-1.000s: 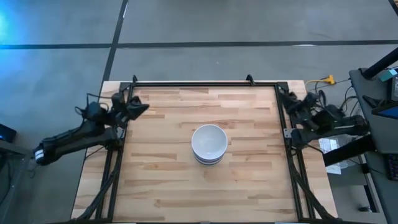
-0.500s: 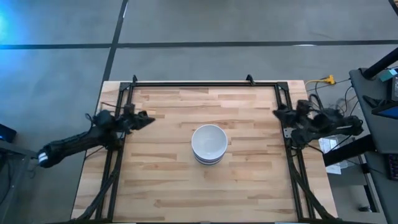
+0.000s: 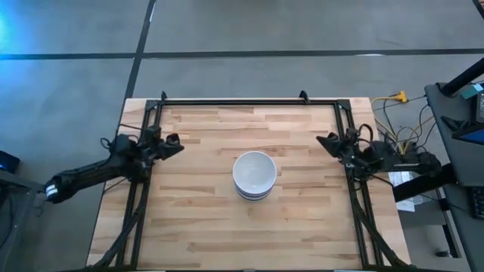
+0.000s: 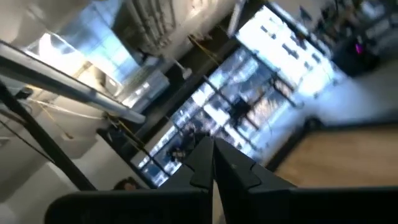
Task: Nest bowls inside each other
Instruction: Return to Home Position
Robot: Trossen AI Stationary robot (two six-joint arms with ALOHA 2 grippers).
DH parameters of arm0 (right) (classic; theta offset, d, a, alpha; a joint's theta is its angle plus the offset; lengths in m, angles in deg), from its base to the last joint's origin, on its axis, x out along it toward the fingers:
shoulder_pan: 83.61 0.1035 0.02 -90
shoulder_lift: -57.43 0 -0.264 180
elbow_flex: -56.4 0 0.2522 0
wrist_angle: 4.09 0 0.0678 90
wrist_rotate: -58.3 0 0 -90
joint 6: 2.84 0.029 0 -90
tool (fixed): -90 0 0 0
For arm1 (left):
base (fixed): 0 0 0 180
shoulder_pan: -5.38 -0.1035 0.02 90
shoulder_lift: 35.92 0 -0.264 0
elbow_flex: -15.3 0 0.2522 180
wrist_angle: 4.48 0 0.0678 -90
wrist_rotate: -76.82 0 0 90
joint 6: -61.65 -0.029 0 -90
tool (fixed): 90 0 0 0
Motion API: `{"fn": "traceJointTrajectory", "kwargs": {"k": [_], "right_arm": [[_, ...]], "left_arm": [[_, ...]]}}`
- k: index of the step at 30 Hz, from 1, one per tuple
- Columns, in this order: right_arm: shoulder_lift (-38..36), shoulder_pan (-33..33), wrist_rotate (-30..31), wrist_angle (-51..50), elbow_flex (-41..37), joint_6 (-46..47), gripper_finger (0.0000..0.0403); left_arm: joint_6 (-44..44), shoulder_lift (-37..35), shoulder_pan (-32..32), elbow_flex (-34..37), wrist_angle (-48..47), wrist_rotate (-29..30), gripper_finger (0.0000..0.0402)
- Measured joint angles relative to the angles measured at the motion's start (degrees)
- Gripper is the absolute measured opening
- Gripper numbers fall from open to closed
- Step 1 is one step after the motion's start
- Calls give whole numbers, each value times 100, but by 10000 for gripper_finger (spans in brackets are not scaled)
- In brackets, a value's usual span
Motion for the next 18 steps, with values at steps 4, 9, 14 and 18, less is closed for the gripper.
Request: {"fn": "traceJointTrajectory", "kwargs": {"k": [4, 9, 14, 18], "right_arm": [[-3, -1, 121, 72, 13, -716, 8], [-2, 0, 196, -387, 4, -854, 8], [10, 0, 305, -427, 4, -767, 8], [11, 0, 306, -426, 4, -911, 8]], "left_arm": [[53, -388, 121, 2, 38, 114, 0], [32, -945, 312, 4, -577, 296, 0], [-84, -1195, 684, 7, -1627, 447, 0], [-445, -1181, 1166, 9, -1956, 784, 0]]}}
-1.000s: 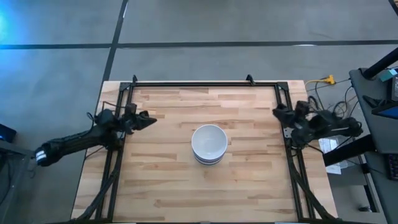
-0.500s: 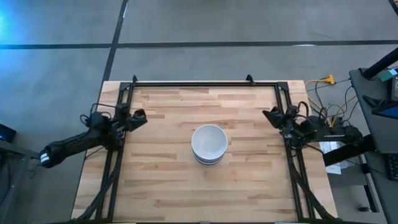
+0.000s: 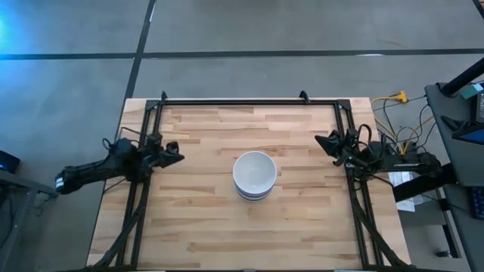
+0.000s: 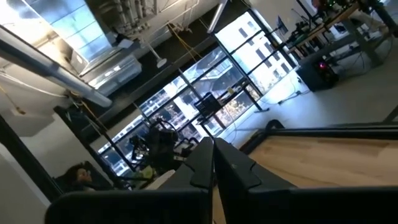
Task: Nest bowls inside each other
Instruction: Return to Home Position
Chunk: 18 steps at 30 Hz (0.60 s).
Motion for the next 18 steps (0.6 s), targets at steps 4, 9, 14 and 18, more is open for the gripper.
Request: {"fn": "traceJointTrajectory", "kwargs": {"k": [4, 9, 14, 18], "right_arm": [[-2, 0, -1, -2, 0, 16, 8], [73, 0, -3, -5, 0, 20, 8], [166, 0, -7, -236, 0, -28, 8], [201, 0, -51, -918, 2, 3, 8]], "left_arm": [[-412, -20, 342, 0, -862, 453, 0], [-829, 133, 516, 4, -1241, 617, 0], [-1728, 349, 513, 7, -1269, 665, 0], [-2442, 588, 514, 7, -1271, 652, 0]]}}
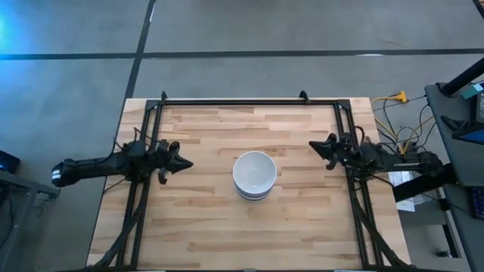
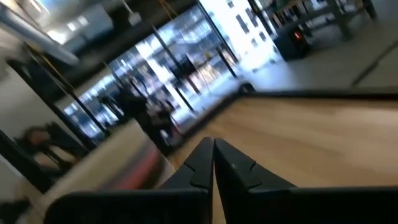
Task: Nest bowls inside each other
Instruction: Return to Home Position
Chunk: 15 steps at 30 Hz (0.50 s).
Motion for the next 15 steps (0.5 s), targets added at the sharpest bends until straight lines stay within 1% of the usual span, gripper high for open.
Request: {"fn": "traceJointTrajectory", "kwargs": {"k": [3, 5, 8, 11, 15], "right_arm": [[12, 1, -35, -456, 13, 22, 9], [85, 0, -94, -491, 30, -106, 9], [179, 2, -153, -518, 31, -356, 8], [256, 2, -153, -521, 33, -389, 9], [298, 2, -153, -521, 33, -339, 8]], "left_arm": [[-123, 180, 3, 0, -2, -35, 0], [-260, 332, 3, 0, -7, 17, 0], [-768, 529, 3, 0, -4, 34, 0], [-1218, 719, 3, 0, -4, 63, 0], [-1277, 945, 3, 0, -4, 69, 0]]}}
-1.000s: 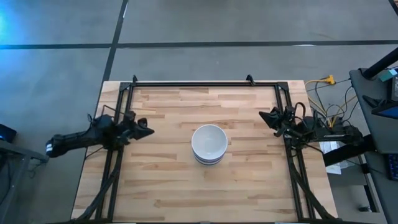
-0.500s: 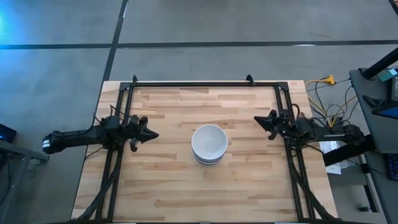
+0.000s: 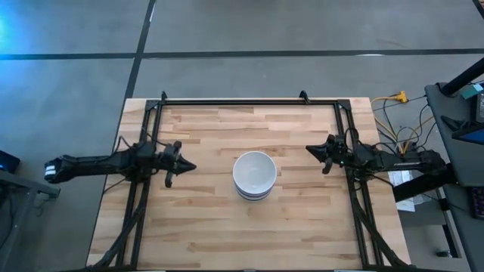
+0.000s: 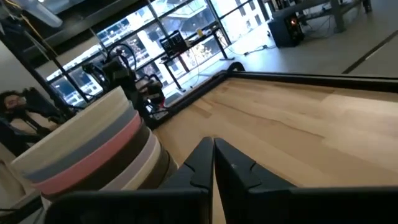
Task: Nest bowls inside each other
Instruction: Return to Home Position
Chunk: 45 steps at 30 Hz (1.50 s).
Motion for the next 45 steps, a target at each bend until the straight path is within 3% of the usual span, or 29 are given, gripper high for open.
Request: {"fn": "traceJointTrajectory", "kwargs": {"k": [17, 45], "right_arm": [[-14, 0, 0, -1, 0, 17, 8], [-14, 0, 0, -2, 0, 20, 9]], "left_arm": [[0, 436, 0, 1, 6, 14, 0], [0, 429, 0, 2, 13, 27, 0]]}}
